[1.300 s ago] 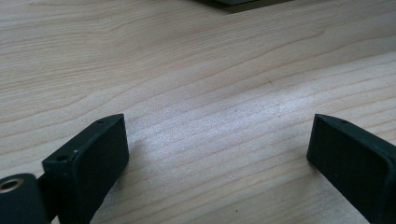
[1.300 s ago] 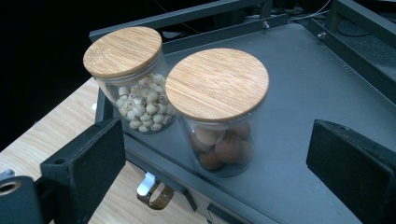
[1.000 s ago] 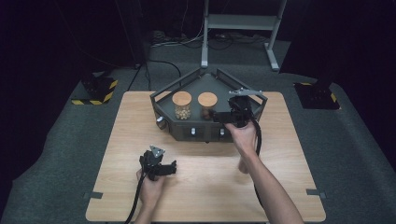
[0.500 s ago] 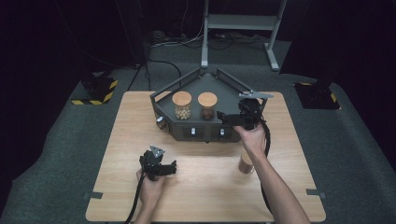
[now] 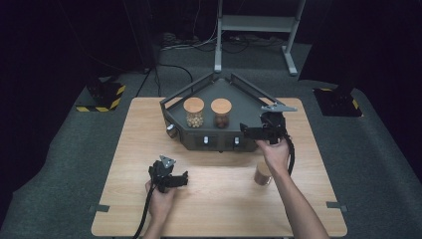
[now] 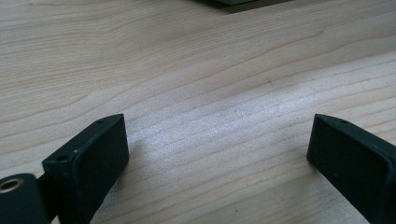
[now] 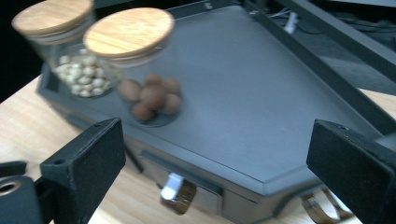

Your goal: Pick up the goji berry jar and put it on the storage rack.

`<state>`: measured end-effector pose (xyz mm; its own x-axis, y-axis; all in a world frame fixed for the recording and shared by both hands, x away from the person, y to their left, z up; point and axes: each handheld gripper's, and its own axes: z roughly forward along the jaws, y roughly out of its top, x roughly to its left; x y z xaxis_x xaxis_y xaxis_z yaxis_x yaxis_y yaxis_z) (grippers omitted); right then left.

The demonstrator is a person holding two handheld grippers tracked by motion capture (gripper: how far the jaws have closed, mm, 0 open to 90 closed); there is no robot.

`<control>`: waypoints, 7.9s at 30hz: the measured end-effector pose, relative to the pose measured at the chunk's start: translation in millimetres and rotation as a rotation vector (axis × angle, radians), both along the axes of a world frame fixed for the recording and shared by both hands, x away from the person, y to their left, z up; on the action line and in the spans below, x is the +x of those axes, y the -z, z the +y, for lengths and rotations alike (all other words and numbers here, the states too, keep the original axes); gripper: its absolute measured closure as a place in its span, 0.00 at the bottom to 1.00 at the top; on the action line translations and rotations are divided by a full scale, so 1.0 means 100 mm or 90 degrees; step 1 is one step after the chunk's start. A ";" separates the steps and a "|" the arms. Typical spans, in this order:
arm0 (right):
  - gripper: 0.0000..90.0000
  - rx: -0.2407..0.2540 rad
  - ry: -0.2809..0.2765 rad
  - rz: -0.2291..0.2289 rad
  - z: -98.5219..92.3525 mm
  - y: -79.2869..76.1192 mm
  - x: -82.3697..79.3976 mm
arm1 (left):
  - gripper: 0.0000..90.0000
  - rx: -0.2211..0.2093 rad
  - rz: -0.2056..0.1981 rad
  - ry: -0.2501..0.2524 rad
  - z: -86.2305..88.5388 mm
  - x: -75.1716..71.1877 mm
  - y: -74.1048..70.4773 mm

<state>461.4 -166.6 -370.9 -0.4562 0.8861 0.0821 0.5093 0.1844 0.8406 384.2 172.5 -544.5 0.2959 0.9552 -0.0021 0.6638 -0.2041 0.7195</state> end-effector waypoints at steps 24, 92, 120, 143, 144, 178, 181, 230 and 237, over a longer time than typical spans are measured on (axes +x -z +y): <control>0.06 0.011 -0.017 0.012 -0.26 0.13 -0.10 | 0.06 0.000 0.000 0.000 0.00 0.00 0.00; 0.06 0.029 -0.029 -0.009 -0.55 0.45 -0.33 | 0.06 0.000 0.000 0.000 0.00 0.00 0.00; 0.06 0.022 -0.045 0.000 -0.62 0.73 -0.50 | 0.06 0.000 0.000 0.000 0.00 0.00 0.00; 0.06 0.017 -0.052 0.009 -0.68 0.92 -0.63 | 0.06 0.000 0.000 0.000 0.00 0.00 0.00; 0.06 0.018 -0.052 0.008 -0.68 0.93 -0.63 | 0.06 0.000 0.000 0.000 0.00 0.00 0.00; 0.05 0.003 -0.064 0.027 -0.65 1.15 -0.74 | 0.06 0.000 0.000 0.000 0.00 0.00 0.00; 0.05 0.000 -0.066 0.029 -0.64 1.18 -0.75 | 0.06 0.000 0.000 0.000 0.00 0.00 0.00; 0.14 -0.053 -0.045 0.073 -0.51 1.39 -0.74 | 0.06 0.000 0.000 0.000 0.00 0.00 0.00; 0.17 -0.060 -0.045 0.072 -0.50 1.40 -0.74 | 0.06 0.000 0.000 0.000 0.00 0.00 0.00</control>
